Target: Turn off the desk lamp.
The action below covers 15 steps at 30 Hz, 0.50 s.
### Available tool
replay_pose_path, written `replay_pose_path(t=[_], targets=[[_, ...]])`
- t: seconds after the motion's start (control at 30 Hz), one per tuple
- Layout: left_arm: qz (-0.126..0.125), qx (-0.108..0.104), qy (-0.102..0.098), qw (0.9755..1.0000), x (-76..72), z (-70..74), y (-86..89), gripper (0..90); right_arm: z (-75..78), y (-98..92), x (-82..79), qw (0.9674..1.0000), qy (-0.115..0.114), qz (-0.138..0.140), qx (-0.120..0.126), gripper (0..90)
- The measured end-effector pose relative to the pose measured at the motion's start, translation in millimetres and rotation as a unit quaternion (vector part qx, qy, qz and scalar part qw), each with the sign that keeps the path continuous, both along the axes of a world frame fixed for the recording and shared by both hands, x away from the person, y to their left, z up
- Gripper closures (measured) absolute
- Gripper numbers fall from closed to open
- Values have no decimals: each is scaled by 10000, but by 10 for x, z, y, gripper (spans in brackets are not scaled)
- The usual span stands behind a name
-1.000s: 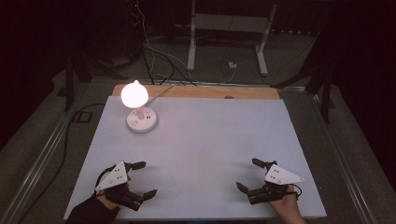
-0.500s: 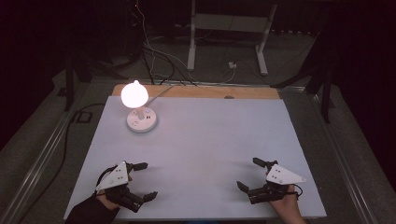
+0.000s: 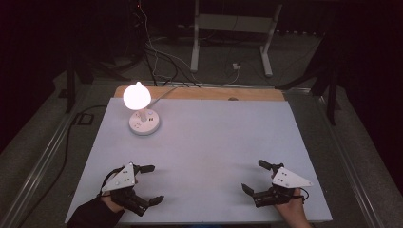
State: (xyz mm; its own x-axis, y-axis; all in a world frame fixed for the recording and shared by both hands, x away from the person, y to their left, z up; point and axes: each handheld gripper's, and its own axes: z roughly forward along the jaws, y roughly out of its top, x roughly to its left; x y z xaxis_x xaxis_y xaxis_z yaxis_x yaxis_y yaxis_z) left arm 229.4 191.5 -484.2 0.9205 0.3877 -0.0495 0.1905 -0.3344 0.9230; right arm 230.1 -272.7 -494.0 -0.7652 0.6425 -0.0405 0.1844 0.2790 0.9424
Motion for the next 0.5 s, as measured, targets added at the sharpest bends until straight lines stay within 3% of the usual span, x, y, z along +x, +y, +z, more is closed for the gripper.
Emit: replay_pose_path(t=[0.2, 0.5], targets=[[81, -99, -9, 9999, 59, 45, -21, 3, 2, 4, -2, 10000, 2, -3, 5, 0], [427, -229, -82, 9988, 204, 144, -6, 3, 1, 3, -2, 10000, 21, -3, 22, 0]])
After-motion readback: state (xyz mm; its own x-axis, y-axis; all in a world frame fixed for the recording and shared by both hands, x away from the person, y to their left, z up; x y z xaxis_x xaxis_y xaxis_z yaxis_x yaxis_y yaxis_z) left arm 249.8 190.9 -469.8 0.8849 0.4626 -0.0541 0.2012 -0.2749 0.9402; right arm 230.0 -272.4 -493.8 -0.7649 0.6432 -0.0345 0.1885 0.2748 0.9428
